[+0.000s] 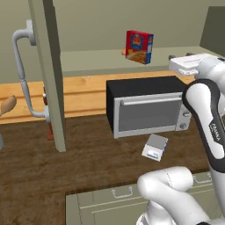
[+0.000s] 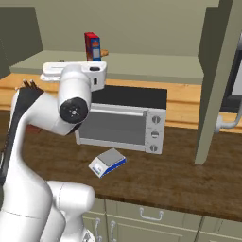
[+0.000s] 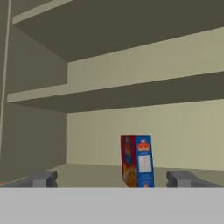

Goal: Pick the boxed food and place it on the digital scale for weighing, and close the cabinet.

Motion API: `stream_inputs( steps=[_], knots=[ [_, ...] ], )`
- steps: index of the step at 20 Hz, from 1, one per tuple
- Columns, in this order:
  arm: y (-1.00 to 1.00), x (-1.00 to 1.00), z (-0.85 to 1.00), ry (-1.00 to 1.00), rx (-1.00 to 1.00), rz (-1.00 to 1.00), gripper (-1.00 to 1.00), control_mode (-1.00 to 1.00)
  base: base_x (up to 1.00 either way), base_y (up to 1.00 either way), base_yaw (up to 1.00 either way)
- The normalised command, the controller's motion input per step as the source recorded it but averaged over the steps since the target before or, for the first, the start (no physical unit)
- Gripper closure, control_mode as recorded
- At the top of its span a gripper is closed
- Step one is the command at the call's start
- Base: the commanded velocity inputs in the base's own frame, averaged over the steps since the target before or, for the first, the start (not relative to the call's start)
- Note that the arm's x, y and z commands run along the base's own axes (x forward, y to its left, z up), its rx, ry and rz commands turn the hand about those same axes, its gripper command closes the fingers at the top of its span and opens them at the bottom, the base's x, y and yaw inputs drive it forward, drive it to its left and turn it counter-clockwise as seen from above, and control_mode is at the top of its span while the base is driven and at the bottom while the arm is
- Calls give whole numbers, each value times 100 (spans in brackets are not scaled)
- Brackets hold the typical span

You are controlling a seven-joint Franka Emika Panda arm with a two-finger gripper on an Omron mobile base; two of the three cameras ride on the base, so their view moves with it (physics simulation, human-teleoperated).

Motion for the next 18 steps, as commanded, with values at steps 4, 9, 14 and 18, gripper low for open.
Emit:
stream_inputs(
  steps=[4,9,14,18],
  knots=[
    [-3,26,12,12,6,7,-100,-100,0,0,0],
    [-1,45,-1,17,3,9,-100,-100,0,0,0],
    [0,55,-18,14,0,6,-100,-100,0,0,0],
    [2,61,-21,14,0,4,-100,-100,0,0,0]
  ],
)
